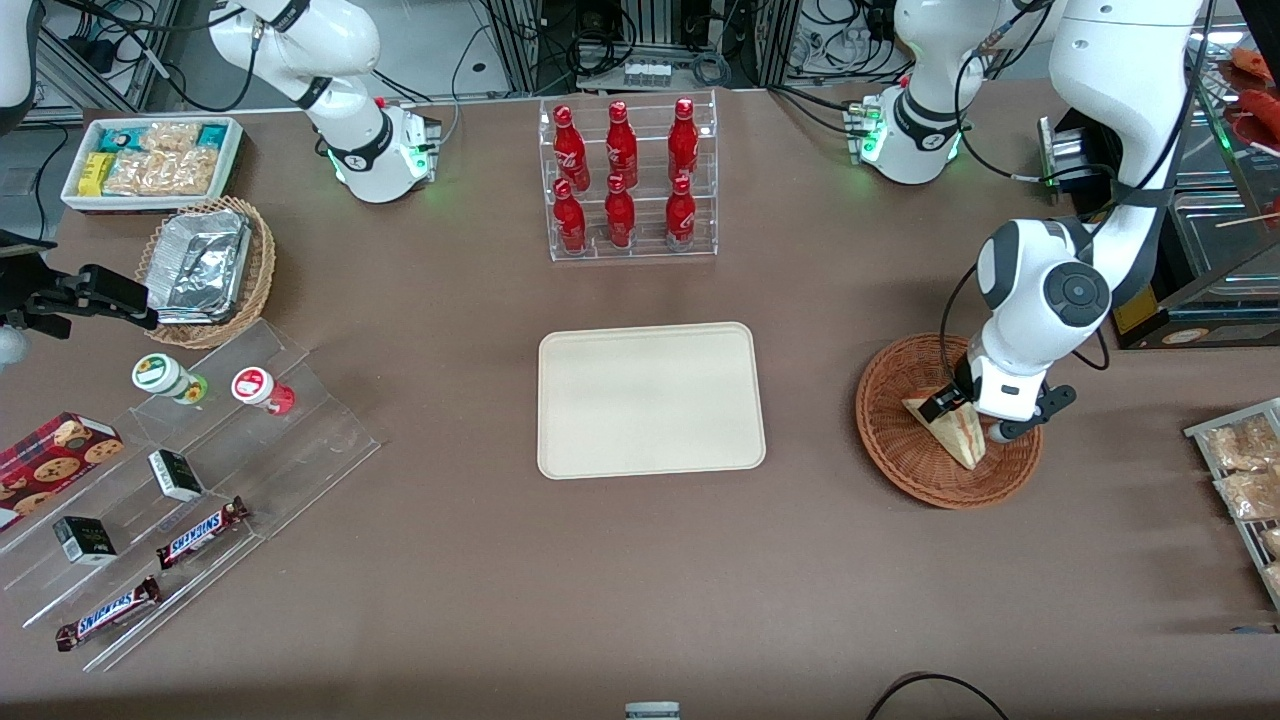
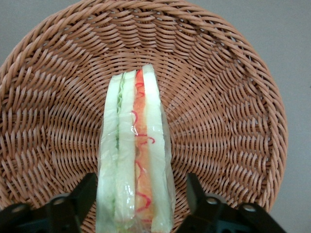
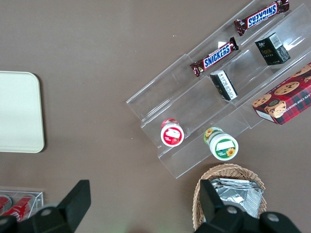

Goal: Place sandwich from basket to tray
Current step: 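Lift the sandwich and carry it toward the beige tray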

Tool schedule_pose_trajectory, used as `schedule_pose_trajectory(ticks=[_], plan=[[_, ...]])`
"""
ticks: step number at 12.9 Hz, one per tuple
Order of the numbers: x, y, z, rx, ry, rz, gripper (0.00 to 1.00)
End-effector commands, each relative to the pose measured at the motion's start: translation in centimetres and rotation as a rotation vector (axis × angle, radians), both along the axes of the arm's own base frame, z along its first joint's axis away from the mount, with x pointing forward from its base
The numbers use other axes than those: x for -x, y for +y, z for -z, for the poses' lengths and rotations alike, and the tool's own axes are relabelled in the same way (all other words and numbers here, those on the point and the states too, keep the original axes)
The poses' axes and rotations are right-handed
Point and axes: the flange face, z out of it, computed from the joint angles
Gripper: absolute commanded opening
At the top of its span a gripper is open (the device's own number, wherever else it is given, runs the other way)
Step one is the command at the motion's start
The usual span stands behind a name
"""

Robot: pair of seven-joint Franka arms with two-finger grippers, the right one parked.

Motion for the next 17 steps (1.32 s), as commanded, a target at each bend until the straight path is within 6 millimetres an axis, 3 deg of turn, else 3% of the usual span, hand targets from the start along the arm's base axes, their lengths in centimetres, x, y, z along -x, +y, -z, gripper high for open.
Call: schedule_pose_trajectory(ticks=[1, 4, 7, 9, 11, 13, 15, 17], plan=[[-0.1, 0.2, -0.5, -0.002, -0.014, -0.006, 0.00], [-0.2, 0.4, -2.2, -0.013, -0.002, 0.004, 0.00], [-1.4, -0.5, -7.9, -0.031, 0.046, 0.033, 0.00], [-2.7, -1.9, -13.2, -0.057, 0.103, 0.061, 0.00], [-3.7, -4.4, -18.7, -0.071, 0.157, 0.096, 0.00], [-3.8, -7.4, -22.8, -0.078, 0.178, 0.135, 0.00], [-3.2, -10.8, -25.1, -0.070, 0.163, 0.192, 0.00], [-2.5, -16.5, -26.4, -0.062, 0.130, 0.268, 0.00]])
